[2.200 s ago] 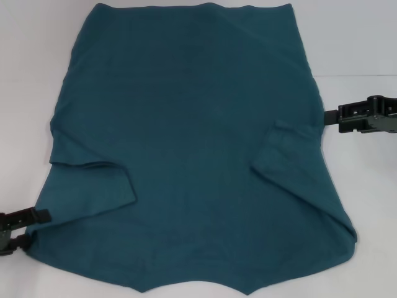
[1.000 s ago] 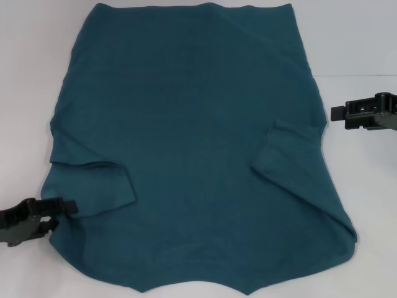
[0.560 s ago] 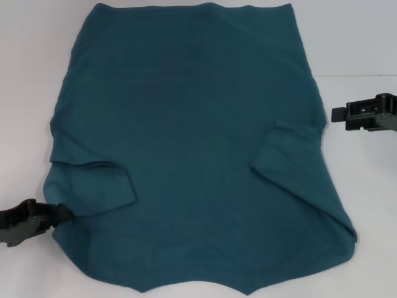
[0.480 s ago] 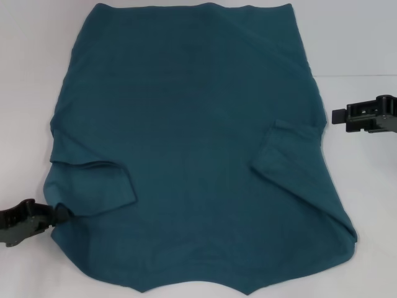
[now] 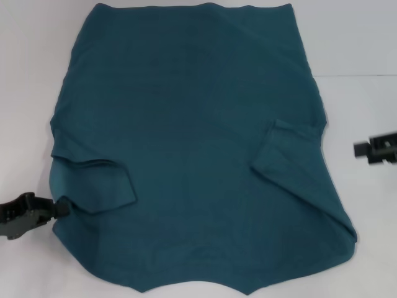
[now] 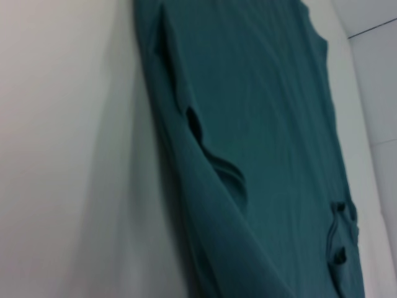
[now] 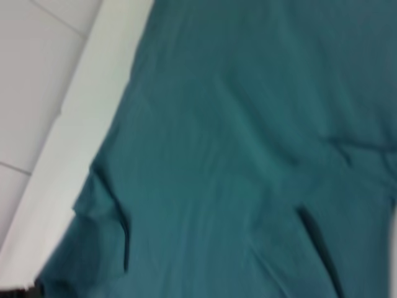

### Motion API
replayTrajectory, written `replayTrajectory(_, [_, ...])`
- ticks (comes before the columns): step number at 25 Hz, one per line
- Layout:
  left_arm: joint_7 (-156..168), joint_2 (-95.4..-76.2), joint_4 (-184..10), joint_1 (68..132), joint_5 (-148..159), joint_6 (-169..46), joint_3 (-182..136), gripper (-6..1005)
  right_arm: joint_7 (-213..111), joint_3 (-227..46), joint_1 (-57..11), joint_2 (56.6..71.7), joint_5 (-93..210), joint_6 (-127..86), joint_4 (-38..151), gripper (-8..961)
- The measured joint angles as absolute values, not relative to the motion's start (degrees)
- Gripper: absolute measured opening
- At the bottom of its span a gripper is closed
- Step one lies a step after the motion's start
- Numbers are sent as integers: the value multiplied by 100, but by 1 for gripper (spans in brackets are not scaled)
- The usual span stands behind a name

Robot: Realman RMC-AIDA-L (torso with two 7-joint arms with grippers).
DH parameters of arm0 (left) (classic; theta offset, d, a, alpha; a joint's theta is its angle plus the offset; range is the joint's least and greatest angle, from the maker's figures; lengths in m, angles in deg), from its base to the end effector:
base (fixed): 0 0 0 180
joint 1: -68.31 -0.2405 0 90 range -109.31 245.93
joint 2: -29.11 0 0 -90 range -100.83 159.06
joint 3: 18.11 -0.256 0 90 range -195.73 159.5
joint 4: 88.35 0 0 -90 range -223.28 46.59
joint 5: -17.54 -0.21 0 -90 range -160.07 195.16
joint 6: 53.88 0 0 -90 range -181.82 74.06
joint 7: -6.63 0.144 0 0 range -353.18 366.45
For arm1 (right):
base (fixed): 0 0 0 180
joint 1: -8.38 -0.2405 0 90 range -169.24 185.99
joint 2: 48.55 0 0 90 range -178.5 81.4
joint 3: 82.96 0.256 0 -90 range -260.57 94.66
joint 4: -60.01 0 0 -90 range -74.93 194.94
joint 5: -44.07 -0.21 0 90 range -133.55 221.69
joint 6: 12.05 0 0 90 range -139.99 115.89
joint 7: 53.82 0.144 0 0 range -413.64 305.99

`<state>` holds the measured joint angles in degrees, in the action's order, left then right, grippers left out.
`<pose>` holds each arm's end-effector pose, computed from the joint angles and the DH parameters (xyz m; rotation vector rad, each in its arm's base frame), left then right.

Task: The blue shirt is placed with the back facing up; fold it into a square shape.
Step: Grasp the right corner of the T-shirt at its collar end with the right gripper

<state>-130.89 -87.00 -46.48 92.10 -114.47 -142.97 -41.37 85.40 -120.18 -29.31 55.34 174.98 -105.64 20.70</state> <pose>-0.3511 0.2924 0.0497 -1.9012 -2.0818 -0.6598 0.2846 0.3709 0.1058 -2.3009 1.7896 0.3390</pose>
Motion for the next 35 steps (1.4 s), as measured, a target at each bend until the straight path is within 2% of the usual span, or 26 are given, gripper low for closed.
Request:
replayTrajectory(4, [-13065, -8666, -4634, 9232, -11401, -14302, -4126, 11, 8567, -12000, -2823, 5462, 17907, -10906, 1982, 497])
replayTrajectory(10, [-13062, -8646, -4633, 9303, -11396, -14264, -4148, 11, 8339, -12035, -2784, 5474, 18362, -11108, 1908, 491])
replayTrajectory(15, [-13060, -8646, -4643, 9342, -11393, -14219, -4158, 10, 8122, -12056, -2787, 5590, 18453, -11019, 1915, 487])
replayTrajectory(22, [-13056, -8646, -4662, 9354, -11393, -14195, -4158, 10, 8089, -12208, -2913, 5894, 18971, -10784, 1968, 480])
replayTrajectory(27, [-13056, -8654, -4669, 9362, -11394, -14185, -4158, 10, 8092, -12312, -2960, 6018, 19006, -10743, 1973, 475])
replayTrajectory(35, [-13042, -8666, -4669, 9341, -11394, -14185, -4150, 10, 8161, -12454, -2973, 6049, 19006, -10639, 1976, 468])
